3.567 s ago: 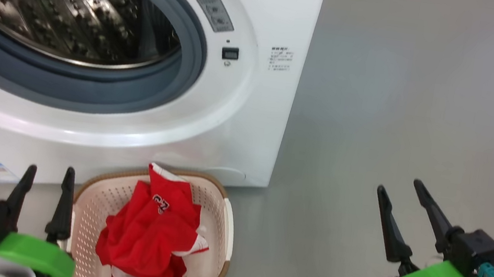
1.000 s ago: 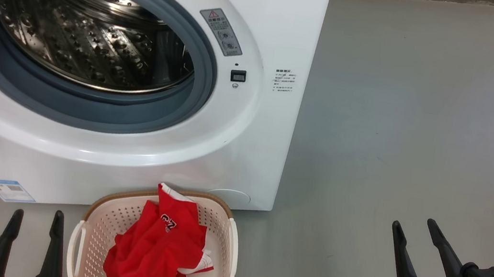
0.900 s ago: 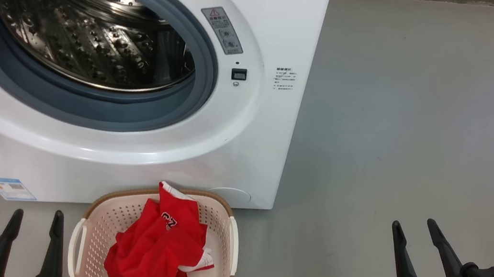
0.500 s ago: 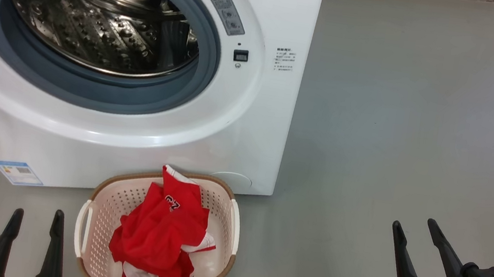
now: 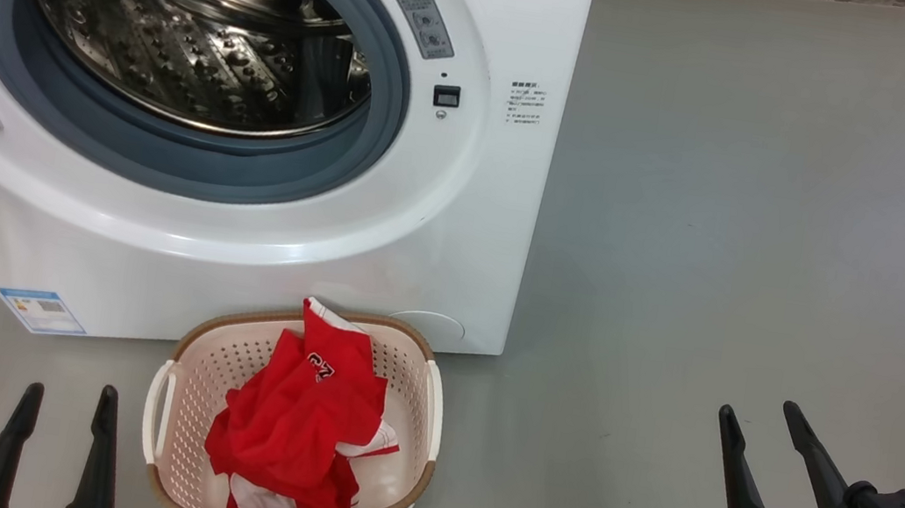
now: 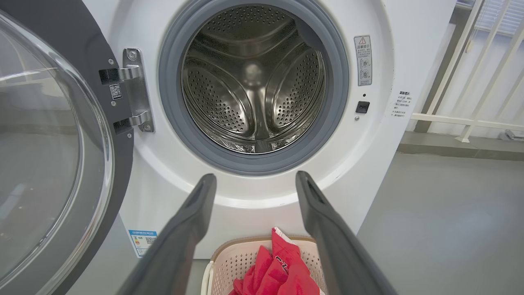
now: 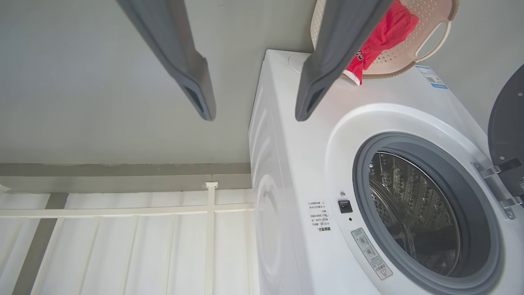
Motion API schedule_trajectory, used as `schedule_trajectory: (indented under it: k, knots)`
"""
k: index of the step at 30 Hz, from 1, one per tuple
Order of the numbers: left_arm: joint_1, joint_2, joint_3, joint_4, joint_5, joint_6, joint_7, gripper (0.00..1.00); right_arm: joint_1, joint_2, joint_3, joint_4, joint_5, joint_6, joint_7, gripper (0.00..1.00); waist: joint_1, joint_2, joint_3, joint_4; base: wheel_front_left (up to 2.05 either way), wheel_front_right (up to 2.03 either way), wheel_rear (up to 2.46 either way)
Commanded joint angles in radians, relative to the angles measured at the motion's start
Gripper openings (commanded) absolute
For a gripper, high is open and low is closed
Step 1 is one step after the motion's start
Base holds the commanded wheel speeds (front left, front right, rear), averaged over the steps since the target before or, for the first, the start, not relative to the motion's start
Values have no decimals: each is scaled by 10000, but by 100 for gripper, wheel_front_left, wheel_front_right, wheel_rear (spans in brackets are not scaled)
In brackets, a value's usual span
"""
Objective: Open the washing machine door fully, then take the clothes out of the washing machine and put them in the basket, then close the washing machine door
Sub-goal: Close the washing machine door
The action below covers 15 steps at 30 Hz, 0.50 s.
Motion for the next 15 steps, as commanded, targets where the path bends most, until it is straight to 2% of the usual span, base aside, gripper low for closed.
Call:
schedule_trajectory:
  k: [1,15]
  knots:
    - [-99,113,318,-233,2,-31,-122,100,-19,-141,222,-250,3,16,-48,100,0,-1,0,17,0,0,0]
    - [-102,55,415,-121,-88,-31,-122,100,-95,-150,328,-244,-7,16,-48,100,0,-1,-4,422,0,0,0]
